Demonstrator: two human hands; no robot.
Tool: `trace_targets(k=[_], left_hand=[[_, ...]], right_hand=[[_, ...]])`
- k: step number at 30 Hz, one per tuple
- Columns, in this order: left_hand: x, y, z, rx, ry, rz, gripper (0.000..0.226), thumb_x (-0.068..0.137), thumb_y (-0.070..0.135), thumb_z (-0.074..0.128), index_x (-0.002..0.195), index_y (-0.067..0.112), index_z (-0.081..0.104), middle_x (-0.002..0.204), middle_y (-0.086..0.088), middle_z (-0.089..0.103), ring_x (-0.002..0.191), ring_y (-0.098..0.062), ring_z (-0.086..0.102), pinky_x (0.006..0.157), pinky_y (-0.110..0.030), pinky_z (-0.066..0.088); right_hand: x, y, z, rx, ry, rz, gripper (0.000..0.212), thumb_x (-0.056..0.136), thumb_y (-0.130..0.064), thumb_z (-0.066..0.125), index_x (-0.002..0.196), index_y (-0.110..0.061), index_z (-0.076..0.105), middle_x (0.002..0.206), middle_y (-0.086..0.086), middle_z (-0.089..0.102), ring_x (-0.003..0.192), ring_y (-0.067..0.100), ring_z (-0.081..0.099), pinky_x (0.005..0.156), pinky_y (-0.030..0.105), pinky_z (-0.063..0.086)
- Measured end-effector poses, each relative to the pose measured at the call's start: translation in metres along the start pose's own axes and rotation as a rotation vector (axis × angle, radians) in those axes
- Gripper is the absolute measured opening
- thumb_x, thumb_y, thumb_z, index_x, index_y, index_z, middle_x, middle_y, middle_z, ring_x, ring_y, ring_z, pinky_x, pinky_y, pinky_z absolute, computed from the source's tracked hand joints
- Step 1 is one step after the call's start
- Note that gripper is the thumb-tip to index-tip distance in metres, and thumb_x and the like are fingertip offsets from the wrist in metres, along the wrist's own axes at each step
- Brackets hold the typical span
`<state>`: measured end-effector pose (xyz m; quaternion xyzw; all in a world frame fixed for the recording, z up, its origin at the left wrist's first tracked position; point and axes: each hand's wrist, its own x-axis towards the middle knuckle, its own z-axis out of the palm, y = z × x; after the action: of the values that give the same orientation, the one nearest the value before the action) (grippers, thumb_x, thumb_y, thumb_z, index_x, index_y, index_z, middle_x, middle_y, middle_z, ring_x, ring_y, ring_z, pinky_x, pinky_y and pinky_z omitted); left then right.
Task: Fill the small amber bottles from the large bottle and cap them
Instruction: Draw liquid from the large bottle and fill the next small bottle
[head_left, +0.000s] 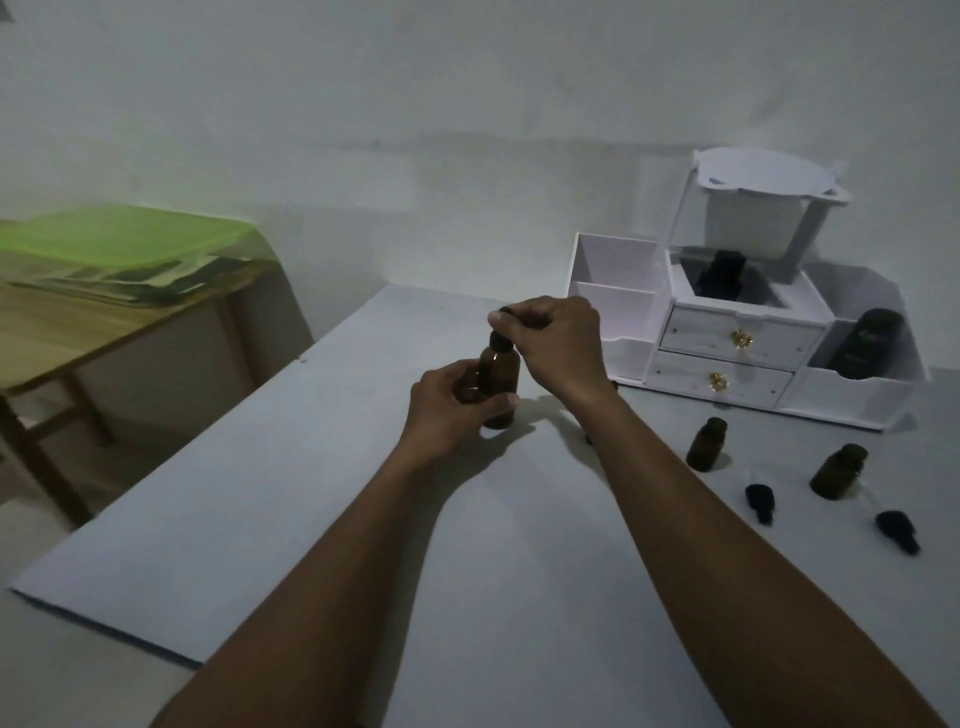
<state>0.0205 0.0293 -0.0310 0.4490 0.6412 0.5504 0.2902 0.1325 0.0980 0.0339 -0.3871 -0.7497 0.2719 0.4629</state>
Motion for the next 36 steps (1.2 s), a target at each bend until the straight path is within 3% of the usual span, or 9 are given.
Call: trace_targets(k=[2, 8, 14, 18, 21, 26, 28, 31, 36], left_hand=[[-0.001, 0.002, 0.000, 0.021, -0.004, 0.010, 0.054, 0.080, 0.024, 0.086, 0.130, 0.014, 0.066, 0.110, 0.007, 0.068, 0.091, -0.005, 0.063, 0.074, -0.008, 0.044], [-0.003, 0.004, 0.001, -0.008, -0.010, -0.032, 0.057, 0.080, 0.024, 0.086, 0.133, 0.015, 0.064, 0.115, 0.006, 0.068, 0.101, -0.014, 0.065, 0.092, -0.025, 0.049], [-0.006, 0.006, 0.002, -0.029, -0.009, -0.063, 0.061, 0.079, 0.020, 0.087, 0.135, 0.016, 0.062, 0.124, 0.001, 0.068, 0.108, -0.020, 0.062, 0.095, -0.035, 0.050], [-0.010, 0.007, 0.004, -0.026, 0.064, -0.040, 0.083, 0.072, 0.033, 0.092, 0.145, 0.027, 0.052, 0.144, -0.001, 0.059, 0.119, -0.021, 0.058, 0.106, -0.043, 0.046], [-0.016, 0.011, 0.005, -0.015, 0.212, 0.061, 0.084, 0.071, 0.040, 0.091, 0.145, 0.031, 0.050, 0.146, 0.001, 0.056, 0.116, -0.012, 0.055, 0.103, -0.040, 0.049], [-0.033, 0.023, 0.014, 0.018, 0.374, 0.370, 0.052, 0.082, 0.034, 0.084, 0.127, 0.029, 0.061, 0.121, 0.007, 0.067, 0.102, -0.004, 0.065, 0.083, -0.022, 0.055], [-0.044, 0.032, 0.026, -0.009, 0.332, 0.442, 0.036, 0.085, 0.025, 0.082, 0.116, 0.023, 0.066, 0.104, 0.009, 0.070, 0.090, 0.000, 0.068, 0.075, -0.013, 0.054], [-0.064, 0.046, 0.054, -0.051, 0.172, 0.439, 0.022, 0.086, 0.017, 0.081, 0.106, 0.019, 0.072, 0.089, 0.006, 0.073, 0.081, -0.005, 0.070, 0.072, -0.015, 0.056], [-0.088, 0.057, 0.115, -0.060, -0.181, 0.164, 0.039, 0.086, 0.024, 0.081, 0.123, 0.025, 0.068, 0.112, 0.011, 0.070, 0.100, -0.004, 0.067, 0.079, -0.014, 0.054]], right_hand=[[0.001, 0.000, 0.002, -0.002, 0.024, -0.013, 0.017, 0.086, -0.025, 0.076, 0.095, -0.012, 0.081, 0.089, 0.002, 0.078, 0.081, 0.010, 0.073, 0.087, 0.028, 0.058], [0.002, -0.002, 0.005, -0.020, 0.058, -0.019, 0.016, 0.085, -0.022, 0.077, 0.096, -0.010, 0.080, 0.091, 0.004, 0.078, 0.080, 0.012, 0.072, 0.085, 0.031, 0.059], [0.001, -0.011, -0.004, 0.034, 0.044, -0.028, 0.019, 0.087, -0.028, 0.075, 0.099, -0.013, 0.079, 0.090, -0.001, 0.078, 0.076, 0.003, 0.072, 0.074, 0.009, 0.052], [0.010, -0.028, -0.023, 0.070, 0.117, -0.106, 0.018, 0.089, -0.029, 0.074, 0.098, -0.015, 0.078, 0.082, -0.008, 0.075, 0.070, -0.004, 0.070, 0.069, 0.003, 0.049], [0.018, -0.042, -0.044, 0.128, 0.175, -0.159, 0.018, 0.089, -0.028, 0.073, 0.098, -0.013, 0.077, 0.080, -0.010, 0.074, 0.071, -0.005, 0.070, 0.070, 0.005, 0.051], [0.018, -0.049, -0.087, 0.220, 0.244, -0.192, 0.015, 0.090, -0.026, 0.072, 0.097, -0.013, 0.076, 0.079, -0.010, 0.074, 0.073, -0.001, 0.072, 0.072, 0.013, 0.056], [0.012, -0.042, -0.105, 0.192, 0.259, -0.211, 0.015, 0.090, -0.026, 0.071, 0.099, -0.015, 0.075, 0.081, -0.010, 0.074, 0.075, 0.000, 0.072, 0.074, 0.017, 0.058], [-0.001, -0.022, -0.132, 0.143, 0.275, -0.212, 0.014, 0.091, -0.027, 0.071, 0.101, -0.017, 0.075, 0.084, -0.006, 0.075, 0.077, 0.003, 0.073, 0.076, 0.019, 0.058], [-0.024, 0.022, -0.171, 0.075, 0.341, -0.151, 0.010, 0.089, -0.023, 0.073, 0.098, -0.021, 0.074, 0.082, -0.011, 0.073, 0.074, 0.000, 0.072, 0.074, 0.020, 0.059]])
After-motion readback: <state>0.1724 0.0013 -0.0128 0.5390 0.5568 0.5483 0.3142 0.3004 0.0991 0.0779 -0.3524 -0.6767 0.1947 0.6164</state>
